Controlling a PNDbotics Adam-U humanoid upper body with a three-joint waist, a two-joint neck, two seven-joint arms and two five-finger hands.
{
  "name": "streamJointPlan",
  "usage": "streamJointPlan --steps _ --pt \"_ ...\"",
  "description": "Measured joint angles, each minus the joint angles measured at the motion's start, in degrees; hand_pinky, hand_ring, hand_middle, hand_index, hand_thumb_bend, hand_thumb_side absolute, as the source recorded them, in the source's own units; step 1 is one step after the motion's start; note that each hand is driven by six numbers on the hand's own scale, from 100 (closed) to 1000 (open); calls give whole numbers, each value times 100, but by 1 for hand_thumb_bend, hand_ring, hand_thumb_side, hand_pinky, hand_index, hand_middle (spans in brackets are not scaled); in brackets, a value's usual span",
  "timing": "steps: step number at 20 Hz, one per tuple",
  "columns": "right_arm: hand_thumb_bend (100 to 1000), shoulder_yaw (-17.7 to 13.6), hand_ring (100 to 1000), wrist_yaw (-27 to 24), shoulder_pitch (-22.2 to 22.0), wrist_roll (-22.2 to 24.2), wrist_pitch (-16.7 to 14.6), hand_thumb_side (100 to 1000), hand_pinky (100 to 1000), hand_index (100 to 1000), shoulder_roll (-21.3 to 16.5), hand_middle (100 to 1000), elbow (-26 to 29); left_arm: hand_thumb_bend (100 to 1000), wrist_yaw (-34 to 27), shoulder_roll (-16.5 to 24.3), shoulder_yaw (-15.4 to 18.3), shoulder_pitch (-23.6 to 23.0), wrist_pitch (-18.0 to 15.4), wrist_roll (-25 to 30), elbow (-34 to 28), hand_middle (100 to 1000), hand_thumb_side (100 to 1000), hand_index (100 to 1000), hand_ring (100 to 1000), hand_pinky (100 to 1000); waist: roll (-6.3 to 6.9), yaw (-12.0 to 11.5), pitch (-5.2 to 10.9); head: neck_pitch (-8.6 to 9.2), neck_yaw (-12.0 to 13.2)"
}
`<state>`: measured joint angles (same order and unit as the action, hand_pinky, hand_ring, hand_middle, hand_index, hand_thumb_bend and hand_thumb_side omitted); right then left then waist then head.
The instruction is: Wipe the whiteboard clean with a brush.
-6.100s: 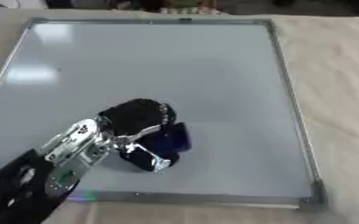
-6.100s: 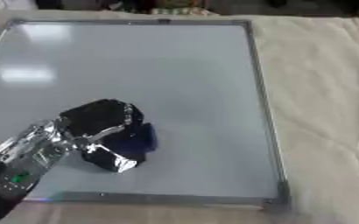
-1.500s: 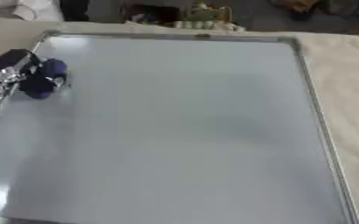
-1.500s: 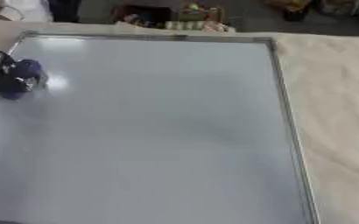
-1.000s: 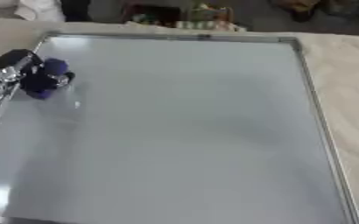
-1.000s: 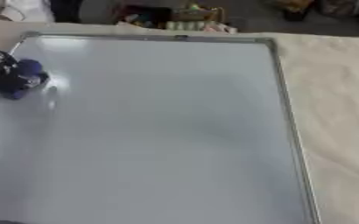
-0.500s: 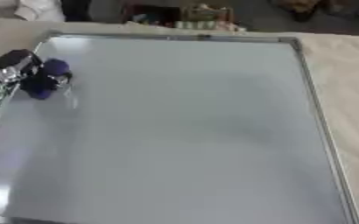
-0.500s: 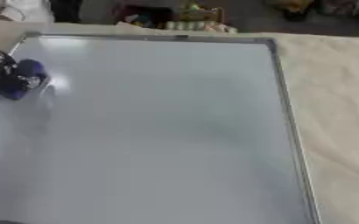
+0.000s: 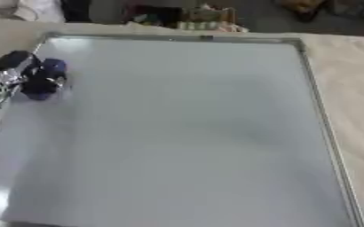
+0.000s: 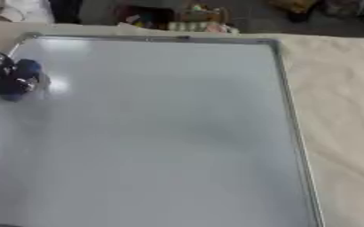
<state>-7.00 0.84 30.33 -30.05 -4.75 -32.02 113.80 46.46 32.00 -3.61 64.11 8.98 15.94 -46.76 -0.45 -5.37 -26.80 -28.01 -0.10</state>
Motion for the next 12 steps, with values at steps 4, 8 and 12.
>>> streamJointPlan --steps 4,8,12 --pt "100 0 864 -1 0 1 -1 1000 863 848 0 691 0 129 3 -8 0 0 -2 -59 5 438 440 286 630 515 -1 1 0 0 0" --pt "100 0 864 -1 -1 1 0 1000 863 848 0 691 0 139 3 -20 0 1 -13 -116 18 394 425 281 613 504 -1 1 0 0 0" --pt "100 -1 864 -1 -2 1 0 1000 863 848 0 691 0 188 3 -22 0 2 -42 -135 31 354 395 262 596 494 -1 1 0 0 0"
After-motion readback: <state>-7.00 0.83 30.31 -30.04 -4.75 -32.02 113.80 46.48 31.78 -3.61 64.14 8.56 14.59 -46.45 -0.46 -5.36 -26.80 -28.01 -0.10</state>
